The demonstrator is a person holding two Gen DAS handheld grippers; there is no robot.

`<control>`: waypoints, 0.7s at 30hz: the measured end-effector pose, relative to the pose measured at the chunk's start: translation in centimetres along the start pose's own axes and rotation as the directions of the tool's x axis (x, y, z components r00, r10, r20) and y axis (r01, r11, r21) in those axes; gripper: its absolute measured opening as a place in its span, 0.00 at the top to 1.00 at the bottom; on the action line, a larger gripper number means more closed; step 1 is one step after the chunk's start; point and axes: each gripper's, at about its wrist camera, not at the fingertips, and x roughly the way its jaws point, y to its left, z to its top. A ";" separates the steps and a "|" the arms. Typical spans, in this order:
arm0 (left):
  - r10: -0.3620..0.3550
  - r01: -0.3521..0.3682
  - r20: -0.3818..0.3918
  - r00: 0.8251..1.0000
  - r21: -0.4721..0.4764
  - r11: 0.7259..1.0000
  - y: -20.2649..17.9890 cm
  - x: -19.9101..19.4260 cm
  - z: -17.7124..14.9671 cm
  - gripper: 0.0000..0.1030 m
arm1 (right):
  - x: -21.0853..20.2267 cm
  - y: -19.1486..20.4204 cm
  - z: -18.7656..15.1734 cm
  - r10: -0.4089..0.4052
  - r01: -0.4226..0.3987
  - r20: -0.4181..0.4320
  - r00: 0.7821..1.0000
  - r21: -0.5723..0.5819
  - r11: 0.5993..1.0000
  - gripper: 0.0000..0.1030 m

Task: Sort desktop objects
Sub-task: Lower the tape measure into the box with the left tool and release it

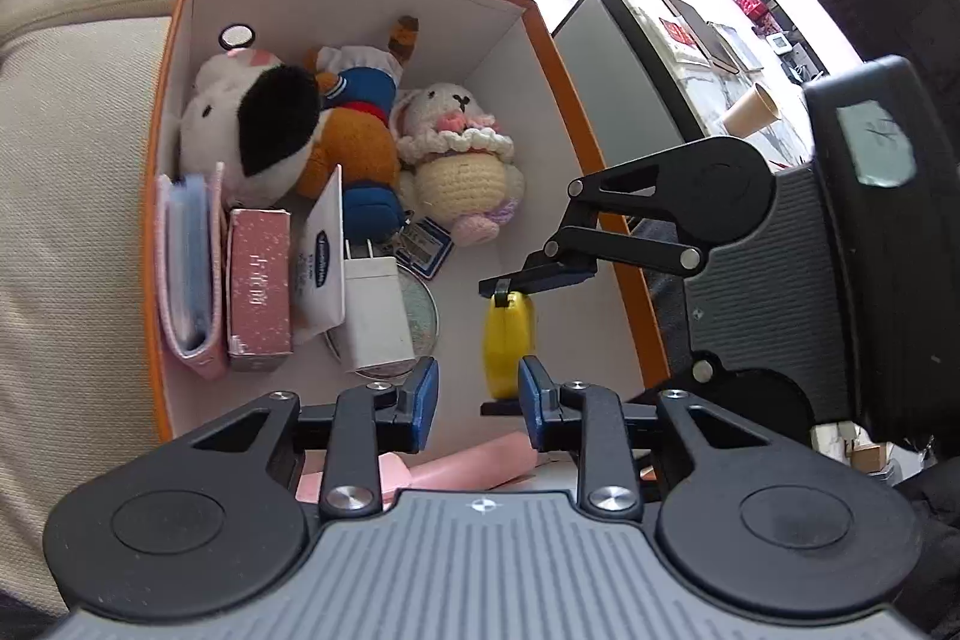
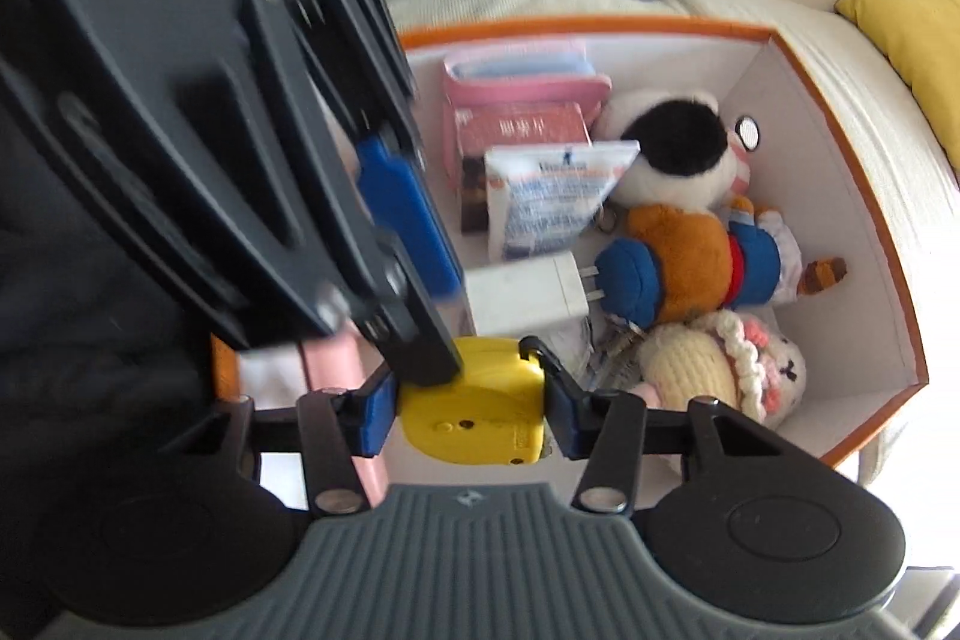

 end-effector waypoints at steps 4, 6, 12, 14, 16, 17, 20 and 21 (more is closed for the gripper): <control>0.020 -0.020 0.038 0.999 0.018 1.000 0.3 -1.7 -0.6 0.68 | 1.9 -0.9 0.9 0.003 -0.009 -0.124 0.992 -0.048 0.999 0.49; 0.043 -0.044 0.058 0.997 0.015 0.999 0.6 -2.4 -1.0 0.68 | 3.0 -1.2 1.4 0.007 -0.019 -0.179 0.984 -0.068 0.998 0.49; 0.064 -0.063 0.094 0.994 -0.016 0.998 2.3 -4.0 -2.0 0.68 | 6.3 -1.2 2.0 -0.005 -0.044 -0.345 0.939 -0.134 0.990 0.49; 0.067 -0.066 0.101 0.993 -0.021 0.998 2.6 -4.3 -2.2 0.68 | 7.1 -1.4 2.1 -0.007 -0.047 -0.381 0.925 -0.133 0.990 0.49; 0.062 -0.059 0.107 0.992 -0.026 0.998 2.9 -4.4 -2.4 0.68 | 7.6 -1.5 2.2 0.005 -0.059 -0.400 0.916 -0.123 0.991 0.49; 0.059 -0.057 0.109 0.992 -0.028 0.998 3.0 -4.5 -2.4 0.68 | 7.8 -1.6 2.2 0.015 -0.069 -0.405 0.914 -0.117 0.991 0.48; 0.057 -0.054 0.112 0.992 -0.030 0.998 3.2 -4.6 -2.6 0.68 | 7.8 -1.4 2.3 0.019 -0.071 -0.403 0.915 -0.114 0.991 0.49; 0.057 -0.054 0.113 0.992 -0.030 0.998 3.2 -4.6 -2.6 0.68 | 7.7 -1.4 2.3 0.020 -0.071 -0.400 0.916 -0.114 0.991 0.49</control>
